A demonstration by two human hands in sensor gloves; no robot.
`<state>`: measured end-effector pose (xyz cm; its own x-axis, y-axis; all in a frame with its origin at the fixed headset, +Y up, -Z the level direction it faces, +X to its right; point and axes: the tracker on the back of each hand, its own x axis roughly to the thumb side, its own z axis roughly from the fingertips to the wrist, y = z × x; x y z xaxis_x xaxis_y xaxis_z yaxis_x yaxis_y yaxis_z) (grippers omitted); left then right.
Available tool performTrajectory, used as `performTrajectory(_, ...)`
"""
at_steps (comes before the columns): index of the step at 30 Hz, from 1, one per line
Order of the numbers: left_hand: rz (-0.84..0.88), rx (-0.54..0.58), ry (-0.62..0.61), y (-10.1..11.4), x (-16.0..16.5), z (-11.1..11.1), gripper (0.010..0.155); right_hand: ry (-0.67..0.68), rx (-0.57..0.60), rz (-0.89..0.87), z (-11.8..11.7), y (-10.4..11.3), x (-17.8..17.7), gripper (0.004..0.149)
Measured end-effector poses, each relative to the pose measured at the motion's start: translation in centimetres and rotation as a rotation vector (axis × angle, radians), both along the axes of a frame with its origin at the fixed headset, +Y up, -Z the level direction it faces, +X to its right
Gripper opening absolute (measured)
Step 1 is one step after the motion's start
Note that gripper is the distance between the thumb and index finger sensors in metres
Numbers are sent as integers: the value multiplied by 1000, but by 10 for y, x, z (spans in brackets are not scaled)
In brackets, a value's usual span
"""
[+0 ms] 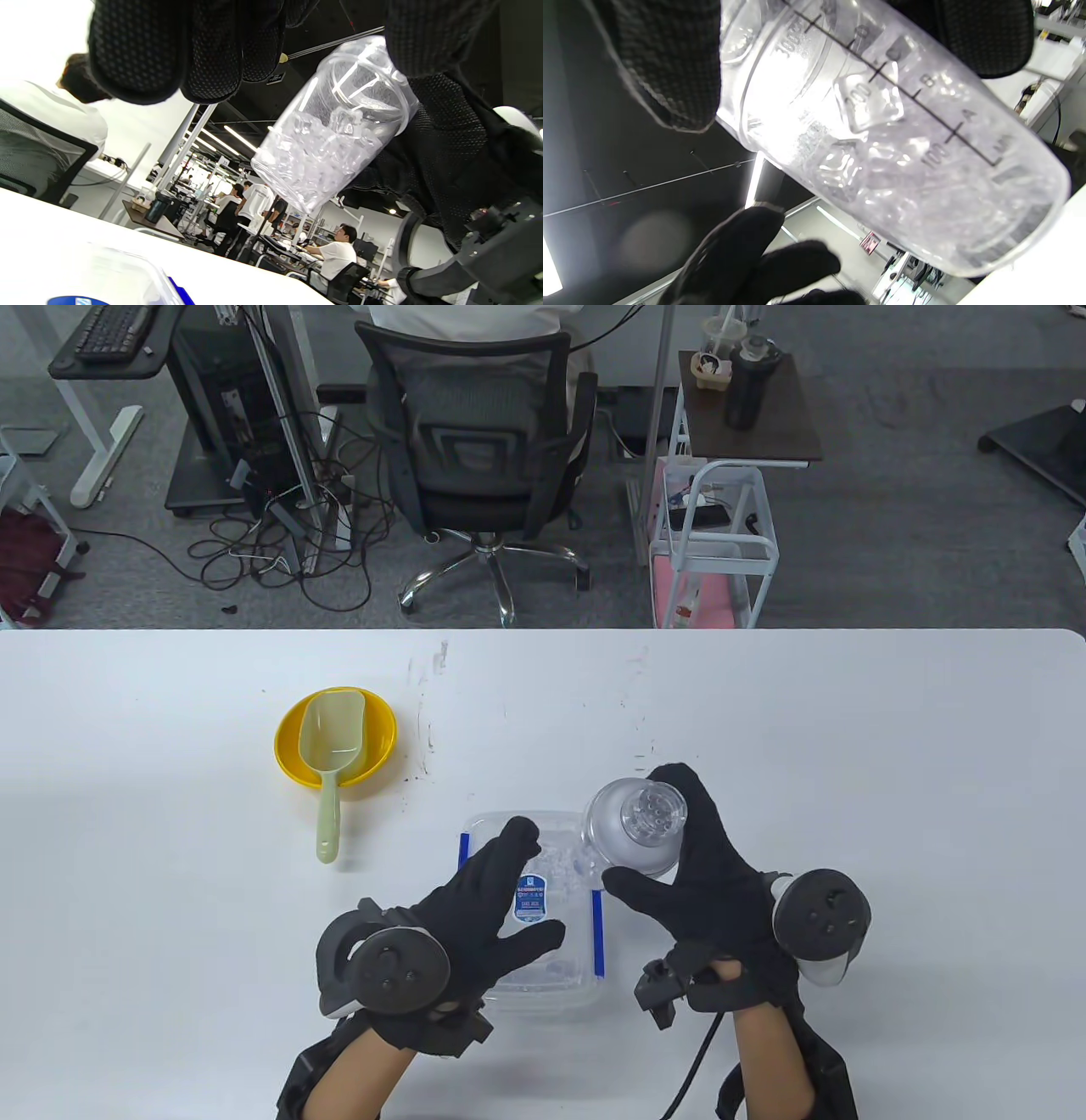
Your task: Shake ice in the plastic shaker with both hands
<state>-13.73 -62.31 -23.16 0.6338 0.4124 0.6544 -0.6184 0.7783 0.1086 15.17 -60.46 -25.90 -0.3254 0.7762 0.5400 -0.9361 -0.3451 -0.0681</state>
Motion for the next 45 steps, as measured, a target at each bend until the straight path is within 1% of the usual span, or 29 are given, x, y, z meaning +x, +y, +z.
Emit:
performTrajectory(4,-71,19,75,-3,-7,2,88,-76,27,35,2,4,12,118)
performTrajectory(8,-140,-5,137,-14,-21,2,87,-171,52,108,-2,4,27,117)
performTrajectory(10,-172,-28,165,-22,-30,2,88,-225,47,140,-7,0,36,118)
performTrajectory(15,-219,-58,232,-39,-46,3,88,-308,7,180,-20,-12,54,119)
performTrajectory(18,-285,-23,301,-48,-54,5,87,-355,-24,196,-30,-22,65,119)
performTrajectory(20,-358,25,355,-55,-58,6,87,-399,-60,203,-41,-30,76,120)
performTrajectory(22,-407,50,395,-61,-61,7,87,-432,-99,201,-49,-38,84,120)
performTrajectory(24,-464,61,434,-67,-64,7,86,-472,-168,194,-62,-50,96,121)
performTrajectory(27,-501,43,465,-73,-67,5,87,-515,-247,195,-76,-66,109,121)
performTrajectory(30,-484,-7,503,-76,-68,1,86,-548,-349,180,-92,-83,121,121)
performTrajectory(32,-482,-36,514,-79,-68,-2,86,-563,-395,153,-101,-91,127,121)
performTrajectory(36,-514,-44,534,-83,-67,-4,86,-585,-474,81,-115,-105,137,120)
performTrajectory(40,-516,-64,539,-84,-67,-6,85,-615,-538,71,-124,-120,144,114)
performTrajectory(41,-510,-74,537,-85,-67,-6,85,-626,-516,54,-124,-125,146,97)
performTrajectory(43,-508,-84,538,-85,-68,-7,85,-667,-506,61,-126,-128,147,96)
performTrajectory(45,-513,-91,536,-86,-68,-7,86,-690,-546,124,-126,-125,147,98)
